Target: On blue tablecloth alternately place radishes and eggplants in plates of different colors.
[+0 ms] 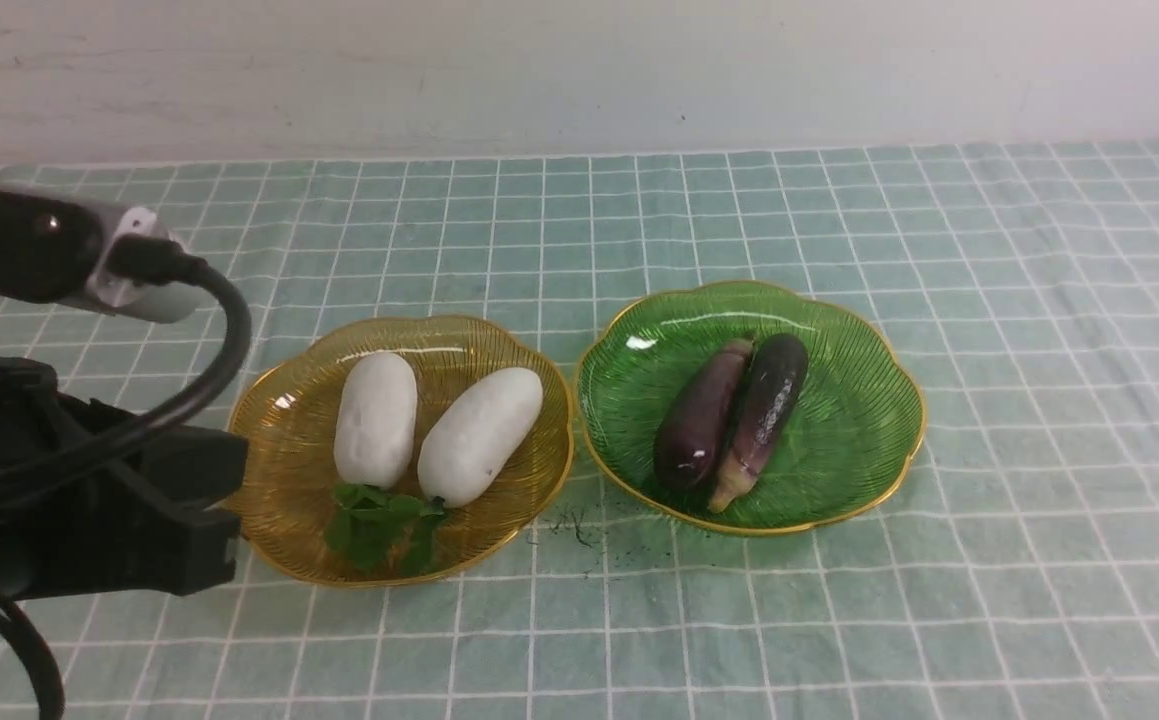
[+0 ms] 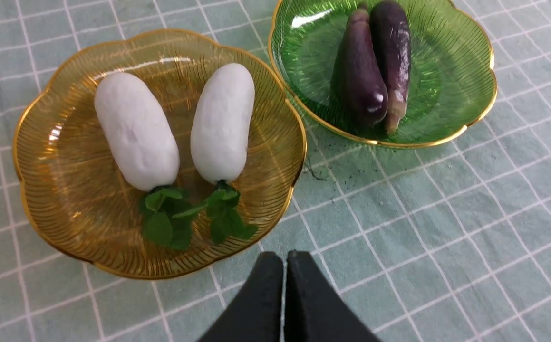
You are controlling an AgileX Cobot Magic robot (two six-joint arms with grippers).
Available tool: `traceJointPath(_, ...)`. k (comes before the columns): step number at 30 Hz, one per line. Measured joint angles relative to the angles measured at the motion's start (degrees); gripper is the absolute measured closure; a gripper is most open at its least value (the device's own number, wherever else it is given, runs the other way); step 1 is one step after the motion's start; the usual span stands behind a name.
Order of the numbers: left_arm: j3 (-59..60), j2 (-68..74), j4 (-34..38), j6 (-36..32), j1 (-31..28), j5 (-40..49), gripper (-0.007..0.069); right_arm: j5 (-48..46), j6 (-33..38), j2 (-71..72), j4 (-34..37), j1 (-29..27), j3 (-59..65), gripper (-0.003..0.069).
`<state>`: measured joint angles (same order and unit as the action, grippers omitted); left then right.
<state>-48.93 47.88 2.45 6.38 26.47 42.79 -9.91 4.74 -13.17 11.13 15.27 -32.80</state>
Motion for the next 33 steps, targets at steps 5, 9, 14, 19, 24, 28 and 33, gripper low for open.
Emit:
traceJointPath(5,0.3,0.0,0.0,0.0,0.0,-2.3,0.0632,6.5,0.0,13.3,-0.1,0.0,12.3,0.0674)
traceJointPath(9,0.3,-0.2,0.2,0.0,0.0,-2.6,0.0632,6.8,0.1,13.9,-0.1,0.0,15.1,0.0674)
traceJointPath(14,1.8,-5.0,0.0,-0.2,0.0,-2.6,0.0632,7.4,0.1,14.0,-0.2,0.0,15.2,0.0674)
traceJointPath(19,8.7,-16.8,-1.1,-0.4,0.0,-5.6,0.0632,7.4,0.1,14.0,-0.2,0.0,15.6,0.0674)
traceJointPath(24,15.2,-25.5,-1.3,-0.4,0.0,-7.6,0.0632,7.1,0.1,14.0,-0.2,0.0,15.6,0.0674)
traceJointPath(28,19.5,-30.8,-1.3,-0.4,0.0,-7.6,0.0632,7.1,0.1,14.0,-0.2,0.0,15.6,0.0674)
traceJointPath(33,21.9,-32.4,-1.3,-0.4,0.0,-6.4,0.0632,7.0,0.1,14.0,-0.2,0.0,15.6,0.0674)
